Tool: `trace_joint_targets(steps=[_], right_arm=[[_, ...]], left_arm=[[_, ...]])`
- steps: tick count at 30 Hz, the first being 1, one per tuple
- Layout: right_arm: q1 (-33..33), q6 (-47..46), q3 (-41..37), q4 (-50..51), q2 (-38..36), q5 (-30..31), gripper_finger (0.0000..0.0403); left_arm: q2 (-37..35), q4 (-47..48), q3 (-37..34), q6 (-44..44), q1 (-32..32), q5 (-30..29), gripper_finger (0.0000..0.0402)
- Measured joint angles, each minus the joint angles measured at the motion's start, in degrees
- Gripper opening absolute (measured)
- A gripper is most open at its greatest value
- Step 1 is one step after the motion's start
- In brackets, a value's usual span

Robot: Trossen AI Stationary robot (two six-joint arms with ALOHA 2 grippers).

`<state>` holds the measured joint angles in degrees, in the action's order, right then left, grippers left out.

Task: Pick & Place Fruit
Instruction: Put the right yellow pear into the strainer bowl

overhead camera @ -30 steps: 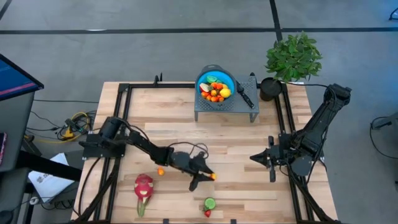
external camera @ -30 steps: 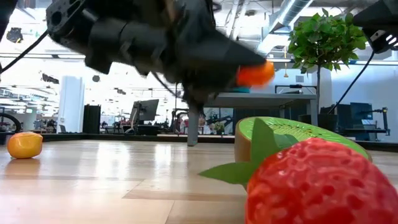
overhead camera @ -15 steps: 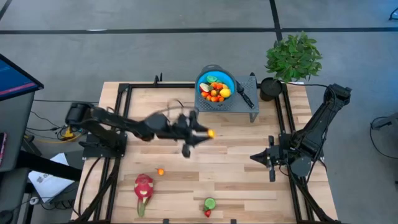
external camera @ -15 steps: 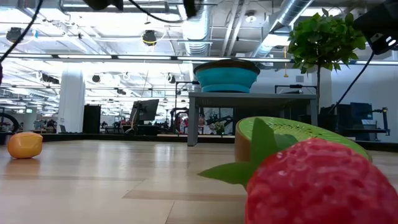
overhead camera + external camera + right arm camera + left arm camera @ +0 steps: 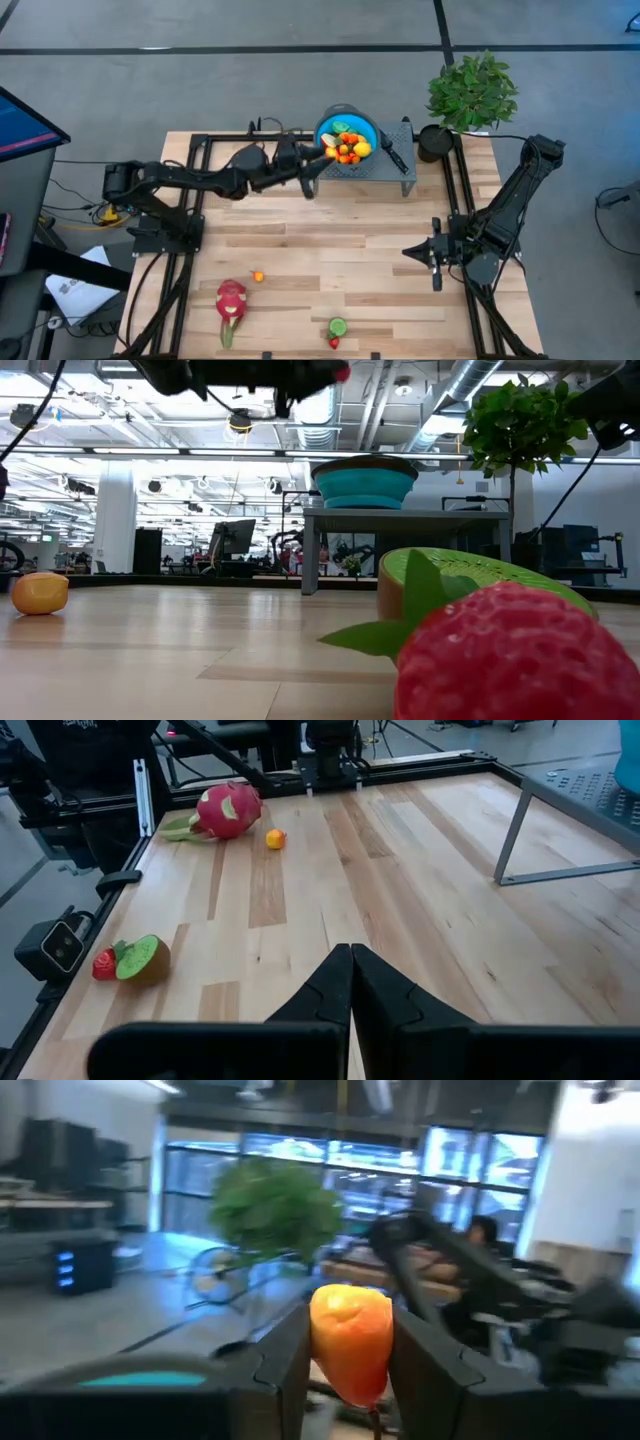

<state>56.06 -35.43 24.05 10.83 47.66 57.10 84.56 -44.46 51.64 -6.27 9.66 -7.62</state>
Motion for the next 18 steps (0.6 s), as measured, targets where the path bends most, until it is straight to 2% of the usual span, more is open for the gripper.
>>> trace_joint_targets(steps=[4, 11, 18], right_arm=[[-1.33, 0.01, 0.0, -0.14, 0.0, 1.49, 0.0], [-5.52, 0.01, 0.0, 0.31, 0.0, 1.49, 0.0], [-7.02, -0.03, 0.0, 0.9, 0.0, 1.35, 0.0]], left_arm=[[3.81, -0.23, 1.47, -2.41, 3.83, -0.55, 0.0111], [11.93, -0.29, 9.28, -2.64, 7.66, -0.03, 0.011], [14.39, -0.11, 10.47, -2.59, 9.97, -5.64, 0.0112]])
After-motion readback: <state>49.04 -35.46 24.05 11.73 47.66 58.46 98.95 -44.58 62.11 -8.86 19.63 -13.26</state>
